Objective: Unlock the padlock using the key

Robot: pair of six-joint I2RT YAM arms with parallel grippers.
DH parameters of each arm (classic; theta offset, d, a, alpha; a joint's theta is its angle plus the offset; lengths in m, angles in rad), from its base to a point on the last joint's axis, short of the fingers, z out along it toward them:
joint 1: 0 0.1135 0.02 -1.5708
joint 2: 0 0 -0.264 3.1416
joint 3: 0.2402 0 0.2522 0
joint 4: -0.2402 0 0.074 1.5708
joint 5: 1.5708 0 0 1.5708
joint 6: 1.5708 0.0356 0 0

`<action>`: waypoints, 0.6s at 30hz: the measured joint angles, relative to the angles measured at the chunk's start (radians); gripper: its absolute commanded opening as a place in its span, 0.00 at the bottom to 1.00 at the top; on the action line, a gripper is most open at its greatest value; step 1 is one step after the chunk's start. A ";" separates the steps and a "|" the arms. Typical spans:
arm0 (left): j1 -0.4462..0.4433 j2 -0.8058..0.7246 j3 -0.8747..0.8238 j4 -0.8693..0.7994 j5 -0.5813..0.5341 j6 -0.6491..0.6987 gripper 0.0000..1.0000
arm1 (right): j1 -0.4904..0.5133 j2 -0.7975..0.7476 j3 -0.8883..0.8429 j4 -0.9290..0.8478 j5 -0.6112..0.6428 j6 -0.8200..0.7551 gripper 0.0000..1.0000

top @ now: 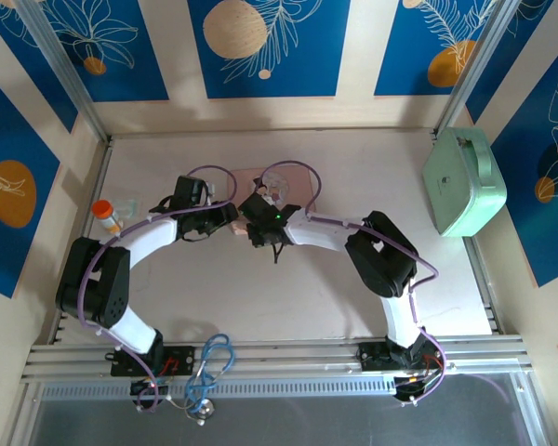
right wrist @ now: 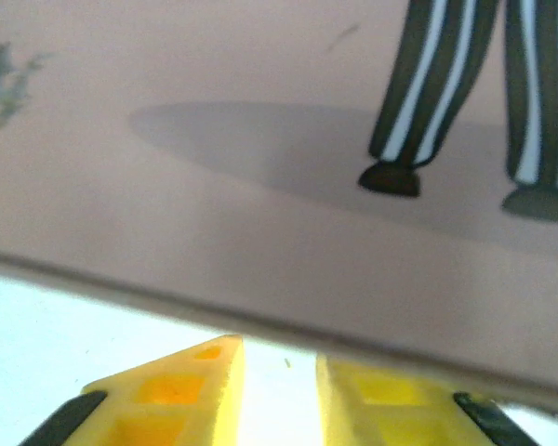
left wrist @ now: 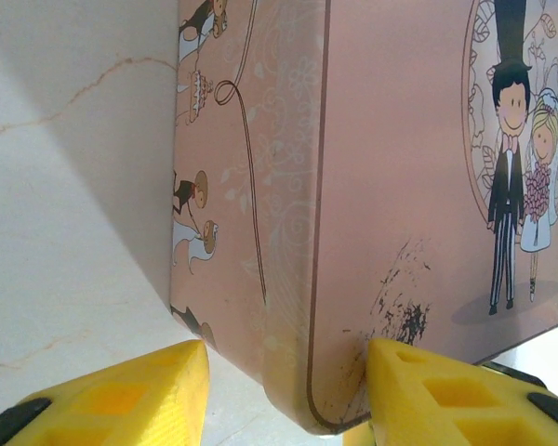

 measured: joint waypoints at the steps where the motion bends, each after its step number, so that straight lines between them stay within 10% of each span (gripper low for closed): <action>1: 0.001 0.000 0.000 0.000 0.001 0.000 0.47 | 0.001 -0.019 -0.017 0.008 -0.003 -0.003 0.42; 11: 0.014 0.001 0.000 -0.004 0.018 0.000 0.47 | -0.061 -0.312 -0.256 0.147 -0.106 0.005 0.29; 18: 0.017 0.002 0.000 -0.004 0.026 0.000 0.47 | -0.089 -0.182 -0.248 0.145 -0.116 0.003 0.50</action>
